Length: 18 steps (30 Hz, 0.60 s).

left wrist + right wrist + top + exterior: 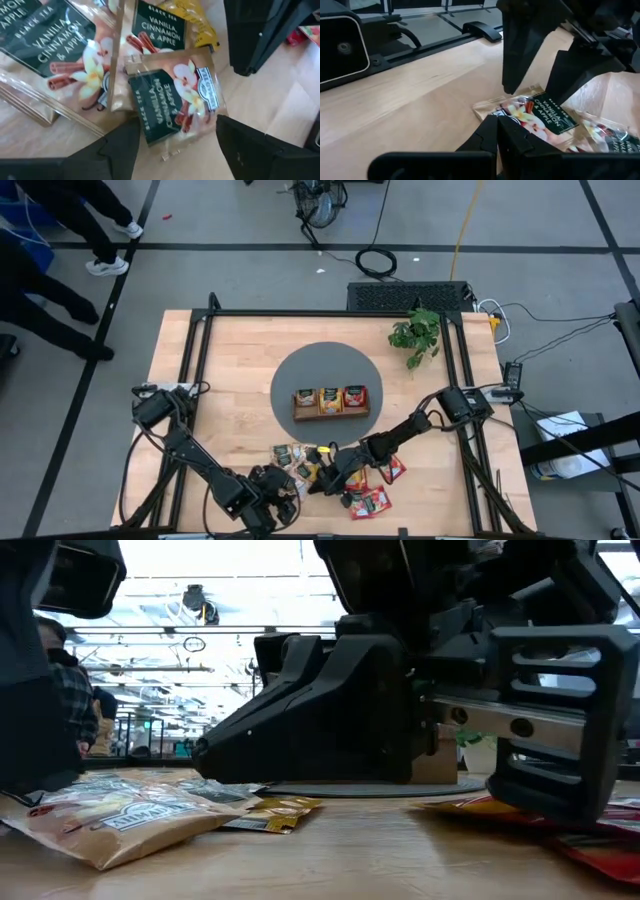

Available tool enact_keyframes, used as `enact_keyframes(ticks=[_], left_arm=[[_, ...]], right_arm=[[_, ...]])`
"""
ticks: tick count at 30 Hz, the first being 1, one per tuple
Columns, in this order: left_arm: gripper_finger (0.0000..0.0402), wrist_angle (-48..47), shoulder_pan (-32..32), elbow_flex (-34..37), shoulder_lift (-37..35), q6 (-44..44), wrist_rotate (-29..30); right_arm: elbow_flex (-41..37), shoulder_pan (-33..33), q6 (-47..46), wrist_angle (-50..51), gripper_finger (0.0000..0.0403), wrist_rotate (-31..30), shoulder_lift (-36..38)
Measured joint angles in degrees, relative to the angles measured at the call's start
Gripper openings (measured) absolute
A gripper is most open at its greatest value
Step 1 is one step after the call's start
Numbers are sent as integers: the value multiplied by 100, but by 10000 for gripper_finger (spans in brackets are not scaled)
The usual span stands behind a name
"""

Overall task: Pick & Place Tea
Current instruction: Put the brown tea bag into the left slot of the wooden organizer

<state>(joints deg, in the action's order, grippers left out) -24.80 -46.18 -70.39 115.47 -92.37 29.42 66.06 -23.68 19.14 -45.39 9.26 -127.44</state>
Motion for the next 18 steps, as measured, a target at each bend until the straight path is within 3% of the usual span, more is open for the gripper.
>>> enact_keyframes(ticks=[5, 12, 18], left_arm=[[183, -73, 38, 4, 8, 85, 5], [23, -120, 36, 11, 16, 410, -32], [11, -120, 36, 11, 16, 669, -28]], right_arm=[[0, 2, 0, 43, 0, -3, 0], [0, 0, -44, 119, 0, -11, 0], [-15, 2, -33, 145, 0, -15, 0]])
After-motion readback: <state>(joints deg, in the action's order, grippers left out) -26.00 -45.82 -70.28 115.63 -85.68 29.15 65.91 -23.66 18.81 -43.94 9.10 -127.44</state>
